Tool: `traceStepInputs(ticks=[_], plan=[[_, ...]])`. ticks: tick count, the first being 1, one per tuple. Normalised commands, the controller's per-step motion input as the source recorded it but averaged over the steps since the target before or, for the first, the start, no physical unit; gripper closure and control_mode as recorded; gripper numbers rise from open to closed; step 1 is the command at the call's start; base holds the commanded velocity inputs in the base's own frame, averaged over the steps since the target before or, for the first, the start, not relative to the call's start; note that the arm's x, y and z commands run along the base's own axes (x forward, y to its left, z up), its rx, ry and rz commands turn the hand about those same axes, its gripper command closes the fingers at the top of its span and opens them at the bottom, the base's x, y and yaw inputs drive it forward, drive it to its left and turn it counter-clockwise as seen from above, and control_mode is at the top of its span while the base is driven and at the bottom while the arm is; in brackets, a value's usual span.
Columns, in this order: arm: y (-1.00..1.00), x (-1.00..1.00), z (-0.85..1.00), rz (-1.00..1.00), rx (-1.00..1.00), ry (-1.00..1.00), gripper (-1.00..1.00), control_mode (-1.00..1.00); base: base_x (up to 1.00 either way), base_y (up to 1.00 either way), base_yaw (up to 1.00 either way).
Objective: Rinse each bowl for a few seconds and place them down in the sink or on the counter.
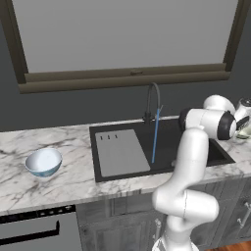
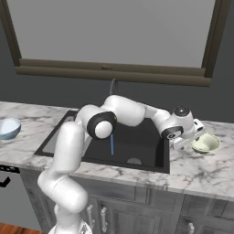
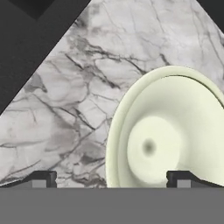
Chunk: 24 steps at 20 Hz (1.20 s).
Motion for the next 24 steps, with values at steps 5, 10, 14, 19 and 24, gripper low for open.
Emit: traceStepInputs(ticks=[5, 10, 14, 19, 24], plan=[[-0.13, 0.11, -0.21, 0.03, 0.00, 0.00, -1.00, -1.00, 0.00, 0.00, 0.00], [-0.14, 0.13, -0.17, 0.03, 0.00, 0.00, -1.00, -1.00, 0.00, 0.00, 0.00], [-0.11, 0.12, -0.14, 0.03, 0.00, 0.00, -1.00, -1.00, 0.00, 0.00, 0.00], [-0.05, 0.13, -0.18, 0.02, 0.00, 0.01, 1.00, -1.00, 0.00, 0.00, 0.00], [-0.05, 0.08, -0.11, 0.02, 0.00, 0.02, 1.00, -1.00, 0.00, 0.00, 0.00]])
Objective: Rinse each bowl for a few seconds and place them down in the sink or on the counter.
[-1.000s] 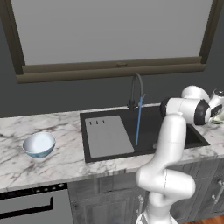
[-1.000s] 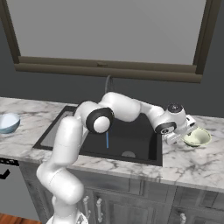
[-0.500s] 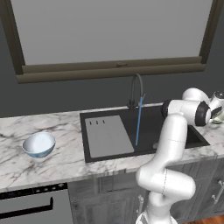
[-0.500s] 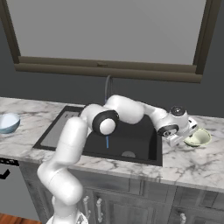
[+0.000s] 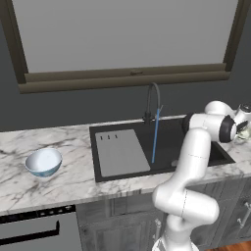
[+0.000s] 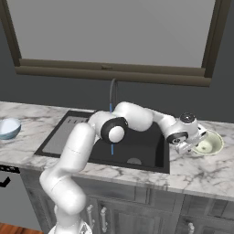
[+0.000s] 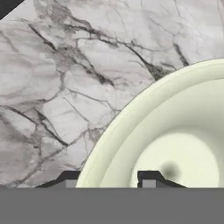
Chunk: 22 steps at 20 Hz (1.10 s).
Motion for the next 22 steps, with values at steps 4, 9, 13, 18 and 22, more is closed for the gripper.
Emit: traceStepInputs(ticks=[4, 9, 13, 18, 22], plan=[[0.00, 0.00, 0.00, 0.01, 0.00, 0.00, 1.00, -1.00, 0.00, 0.00, 0.00], [0.05, -0.02, 0.00, 0.00, 0.00, 0.00, 1.00, -1.00, 0.00, 0.00, 0.00], [0.50, -0.30, 0.29, 0.03, -0.01, -0.04, 1.00, -1.00, 0.00, 0.00, 0.00], [0.57, -0.59, 0.41, 0.10, -0.07, -0.15, 1.00, -1.00, 0.00, 0.00, 0.00], [0.55, -0.48, 0.44, 0.12, -0.15, -0.21, 1.00, -1.00, 0.00, 0.00, 0.00]])
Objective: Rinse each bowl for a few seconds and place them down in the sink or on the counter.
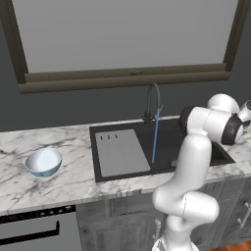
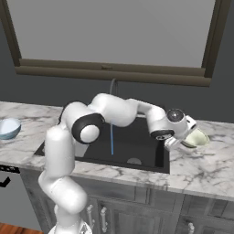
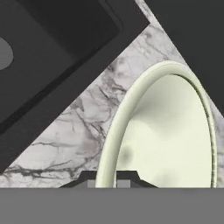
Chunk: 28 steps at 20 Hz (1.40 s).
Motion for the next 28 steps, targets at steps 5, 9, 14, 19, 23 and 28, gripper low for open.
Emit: traceStepInputs(ticks=[5, 9, 14, 19, 23, 28], plan=[[0.52, -0.44, 0.42, 0.14, -0.19, -0.19, 1.00, -1.00, 0.00, 0.00, 0.00], [0.33, -0.18, 0.37, 0.20, -0.11, -0.07, 1.00, -1.00, 0.00, 0.00, 0.00], [0.13, 0.00, 0.38, 0.14, -0.07, 0.04, 1.00, -1.00, 0.00, 0.00, 0.00], [0.10, 0.00, 0.50, 0.11, -0.09, 0.09, 1.00, -1.00, 0.00, 0.00, 0.00], [0.22, 0.00, 0.58, 0.12, -0.13, 0.12, 1.00, -1.00, 0.00, 0.00, 0.00], [0.18, 0.00, 0.63, 0.14, -0.11, 0.17, 1.00, -1.00, 0.00, 0.00, 0.00]])
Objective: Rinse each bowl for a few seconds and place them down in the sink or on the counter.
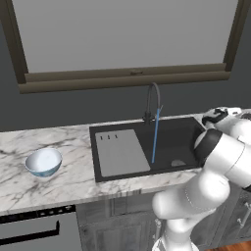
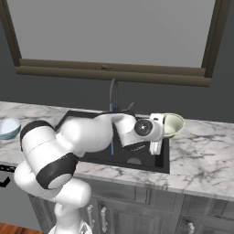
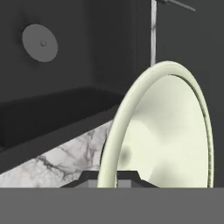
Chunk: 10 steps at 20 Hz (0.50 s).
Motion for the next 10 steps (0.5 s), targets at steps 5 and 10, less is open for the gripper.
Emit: traceStepInputs(ticks=[5, 10], plan=[[0.00, 0.00, 0.51, 0.12, -0.01, 0.27, 1.00, -1.00, 0.00, 0.00, 0.00], [-0.07, 0.00, 0.39, 0.08, 0.12, 0.24, 1.00, -1.00, 0.00, 0.00, 0.00]])
